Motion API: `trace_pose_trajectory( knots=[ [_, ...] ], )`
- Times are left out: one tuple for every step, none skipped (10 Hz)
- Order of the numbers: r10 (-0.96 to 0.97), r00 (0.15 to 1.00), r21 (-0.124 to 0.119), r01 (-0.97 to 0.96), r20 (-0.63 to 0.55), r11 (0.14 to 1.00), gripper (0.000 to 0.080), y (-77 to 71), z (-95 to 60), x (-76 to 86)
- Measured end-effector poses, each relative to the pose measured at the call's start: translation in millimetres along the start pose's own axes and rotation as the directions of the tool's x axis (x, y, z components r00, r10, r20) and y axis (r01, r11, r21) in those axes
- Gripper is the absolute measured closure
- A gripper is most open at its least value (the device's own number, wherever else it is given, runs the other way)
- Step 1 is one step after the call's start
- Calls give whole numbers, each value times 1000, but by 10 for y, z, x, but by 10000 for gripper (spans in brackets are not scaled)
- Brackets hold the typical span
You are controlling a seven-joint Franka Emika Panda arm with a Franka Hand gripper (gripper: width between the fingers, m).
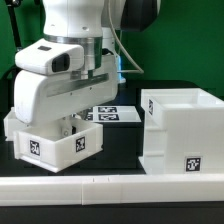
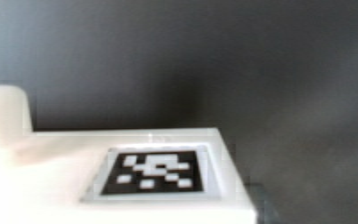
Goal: Assemble drawer
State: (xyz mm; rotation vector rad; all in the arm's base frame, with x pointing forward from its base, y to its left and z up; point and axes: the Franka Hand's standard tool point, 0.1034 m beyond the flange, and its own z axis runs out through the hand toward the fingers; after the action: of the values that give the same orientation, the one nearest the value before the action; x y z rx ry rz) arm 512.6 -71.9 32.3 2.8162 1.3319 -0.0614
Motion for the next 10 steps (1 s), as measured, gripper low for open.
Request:
trace_pose_trajectory(
  knots=[
    [-58, 998, 0, 58, 1, 998, 757, 6, 1, -12],
    [-110, 994, -1, 110, 3, 994, 757, 11, 2, -22],
    [-185, 983, -3, 185, 8, 983, 757, 17, 7, -35],
    [-271, 963, -14, 271, 10, 963, 757, 18, 23, -34],
    [-376, 926, -13, 377, 22, 926, 757, 6, 27, -18],
    [-463, 886, -13, 464, 33, 886, 757, 6, 23, 6],
    [-512, 858, -14, 513, 42, 859, 757, 13, 18, 22],
    [-565, 824, -9, 566, 48, 824, 757, 21, 25, -9],
    [-569, 821, -8, 570, 49, 822, 757, 29, 26, -24],
    [-567, 823, -6, 568, 49, 823, 757, 25, 37, -27]
  ],
)
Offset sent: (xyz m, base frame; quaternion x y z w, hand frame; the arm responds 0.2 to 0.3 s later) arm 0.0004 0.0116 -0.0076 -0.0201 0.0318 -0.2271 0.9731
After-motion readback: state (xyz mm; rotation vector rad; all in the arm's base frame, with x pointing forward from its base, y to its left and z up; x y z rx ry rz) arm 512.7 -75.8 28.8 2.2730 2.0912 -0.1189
